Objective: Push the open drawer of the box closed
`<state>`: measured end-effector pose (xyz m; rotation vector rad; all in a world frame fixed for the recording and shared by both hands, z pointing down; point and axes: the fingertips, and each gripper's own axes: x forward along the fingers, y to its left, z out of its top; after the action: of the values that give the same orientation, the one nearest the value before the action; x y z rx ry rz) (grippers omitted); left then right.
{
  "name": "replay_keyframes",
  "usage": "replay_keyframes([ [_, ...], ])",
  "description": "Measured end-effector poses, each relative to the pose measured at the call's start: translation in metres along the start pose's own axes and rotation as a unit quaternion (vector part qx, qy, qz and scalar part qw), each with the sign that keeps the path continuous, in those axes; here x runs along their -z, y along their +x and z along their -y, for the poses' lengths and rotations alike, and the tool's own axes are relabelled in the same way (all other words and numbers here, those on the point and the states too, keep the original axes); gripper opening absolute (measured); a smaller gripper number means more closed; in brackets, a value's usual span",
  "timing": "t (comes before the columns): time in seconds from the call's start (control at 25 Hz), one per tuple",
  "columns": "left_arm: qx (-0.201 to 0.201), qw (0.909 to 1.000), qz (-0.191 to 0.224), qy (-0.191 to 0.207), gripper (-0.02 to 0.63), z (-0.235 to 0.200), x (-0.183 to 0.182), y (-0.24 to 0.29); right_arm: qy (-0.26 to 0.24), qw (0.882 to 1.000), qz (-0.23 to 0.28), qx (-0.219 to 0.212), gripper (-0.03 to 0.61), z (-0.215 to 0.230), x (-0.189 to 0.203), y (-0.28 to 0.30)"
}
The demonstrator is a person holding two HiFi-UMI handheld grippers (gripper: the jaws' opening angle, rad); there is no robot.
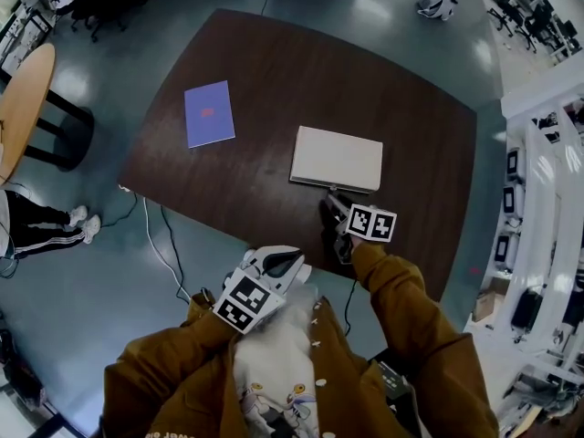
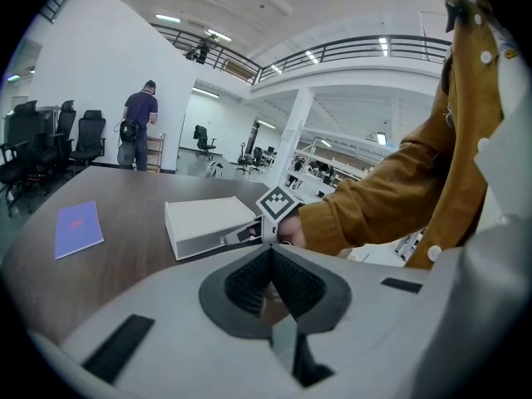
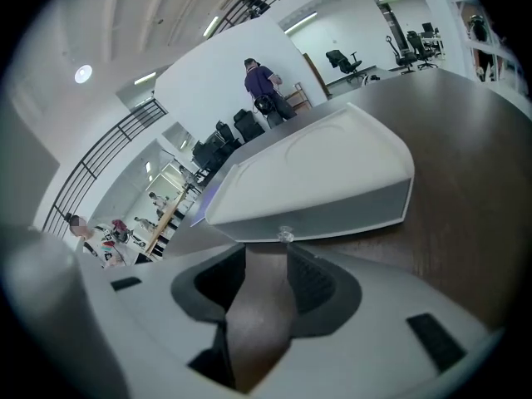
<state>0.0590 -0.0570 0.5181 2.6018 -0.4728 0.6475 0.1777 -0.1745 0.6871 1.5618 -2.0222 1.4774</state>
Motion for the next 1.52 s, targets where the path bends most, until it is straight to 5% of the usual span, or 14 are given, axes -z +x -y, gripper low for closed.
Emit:
replay_keyframes([
  [0.32,0.005,0.9999,0.008,-0.007,0.002,0.005,-0.002,-0.007,-0.058,0.997,0.035,-0.029,0.13,-0.029,0.0,-0.056],
  [0.8,0.022,0.9996,0.017,-0.01,0.002,0.021,-0.016,-0.021,-0.135,0.978,0.143,-0.069,0.035,-0.094,0.011,-0.176],
  [1.12,0.021,0.9991,0.027,-0.024,0.002,0.025,-0.029,-0.024,-0.143,0.965,0.214,-0.043,0.006,-0.125,0.028,-0.234],
  [1.52,0.037,0.9989,0.026,-0.008,0.002,0.047,-0.029,-0.022,-0.189,0.957,0.216,-0.029,0.005,-0.164,0.047,-0.23],
])
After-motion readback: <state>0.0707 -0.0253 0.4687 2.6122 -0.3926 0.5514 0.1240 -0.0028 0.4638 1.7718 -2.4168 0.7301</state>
